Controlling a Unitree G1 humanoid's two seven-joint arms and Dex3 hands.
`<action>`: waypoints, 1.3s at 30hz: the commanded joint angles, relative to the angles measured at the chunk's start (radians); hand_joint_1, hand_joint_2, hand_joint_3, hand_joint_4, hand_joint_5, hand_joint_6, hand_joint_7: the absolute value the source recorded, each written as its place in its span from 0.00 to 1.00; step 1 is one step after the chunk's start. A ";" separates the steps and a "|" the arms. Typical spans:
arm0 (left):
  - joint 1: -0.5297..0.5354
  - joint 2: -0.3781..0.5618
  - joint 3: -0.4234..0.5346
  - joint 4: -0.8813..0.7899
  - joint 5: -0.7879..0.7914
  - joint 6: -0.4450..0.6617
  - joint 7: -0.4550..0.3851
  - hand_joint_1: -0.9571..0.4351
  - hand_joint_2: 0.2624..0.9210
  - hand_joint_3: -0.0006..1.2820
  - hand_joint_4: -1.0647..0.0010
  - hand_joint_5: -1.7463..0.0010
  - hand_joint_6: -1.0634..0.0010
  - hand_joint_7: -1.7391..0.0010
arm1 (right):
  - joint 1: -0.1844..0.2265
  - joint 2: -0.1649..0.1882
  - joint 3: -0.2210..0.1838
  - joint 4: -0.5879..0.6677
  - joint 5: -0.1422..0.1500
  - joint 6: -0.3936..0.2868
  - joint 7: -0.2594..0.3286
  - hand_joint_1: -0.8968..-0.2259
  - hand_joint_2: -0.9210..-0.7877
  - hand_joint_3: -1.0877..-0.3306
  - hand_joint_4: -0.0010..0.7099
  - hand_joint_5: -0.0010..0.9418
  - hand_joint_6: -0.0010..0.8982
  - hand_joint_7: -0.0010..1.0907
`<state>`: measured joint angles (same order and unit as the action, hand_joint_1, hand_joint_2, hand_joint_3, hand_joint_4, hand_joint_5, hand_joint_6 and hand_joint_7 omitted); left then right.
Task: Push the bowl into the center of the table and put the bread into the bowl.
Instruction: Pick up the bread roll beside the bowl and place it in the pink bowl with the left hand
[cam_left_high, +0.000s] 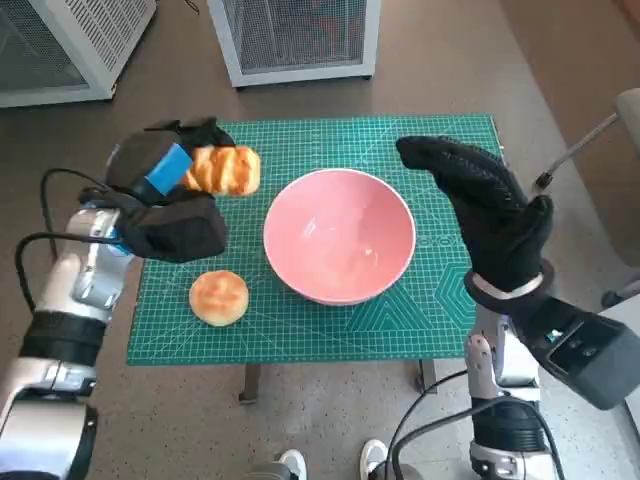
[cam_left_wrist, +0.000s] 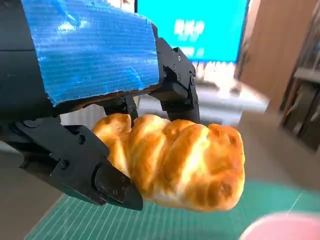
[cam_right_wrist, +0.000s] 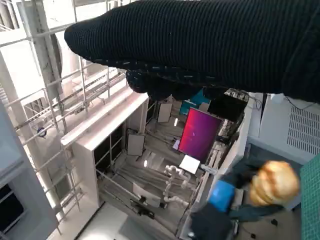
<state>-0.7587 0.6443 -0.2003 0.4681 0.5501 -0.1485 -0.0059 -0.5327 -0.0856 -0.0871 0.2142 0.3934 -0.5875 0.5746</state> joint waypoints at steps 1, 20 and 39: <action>0.045 0.008 0.049 -0.167 -0.017 0.019 -0.017 0.69 1.00 0.09 0.38 0.30 0.47 0.31 | 0.008 -0.001 0.000 0.014 0.010 0.006 0.013 0.75 0.00 0.78 0.66 0.02 0.04 0.76; 0.104 -0.101 -0.006 -0.494 0.002 -0.017 -0.135 0.69 1.00 0.06 0.38 0.29 0.40 0.36 | 0.006 -0.004 -0.004 0.018 0.010 0.007 0.019 0.75 0.00 0.77 0.66 0.02 0.04 0.76; 0.054 -0.190 -0.135 -0.296 0.087 -0.064 -0.203 0.55 0.96 0.07 0.61 0.81 0.62 0.65 | 0.041 -0.008 -0.008 -0.028 0.006 0.030 0.002 0.74 0.00 0.78 0.67 0.03 0.05 0.76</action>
<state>-0.6964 0.4529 -0.3229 0.1875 0.6127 -0.2335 -0.1862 -0.5257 -0.0873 -0.0920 0.1923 0.3940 -0.5775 0.5840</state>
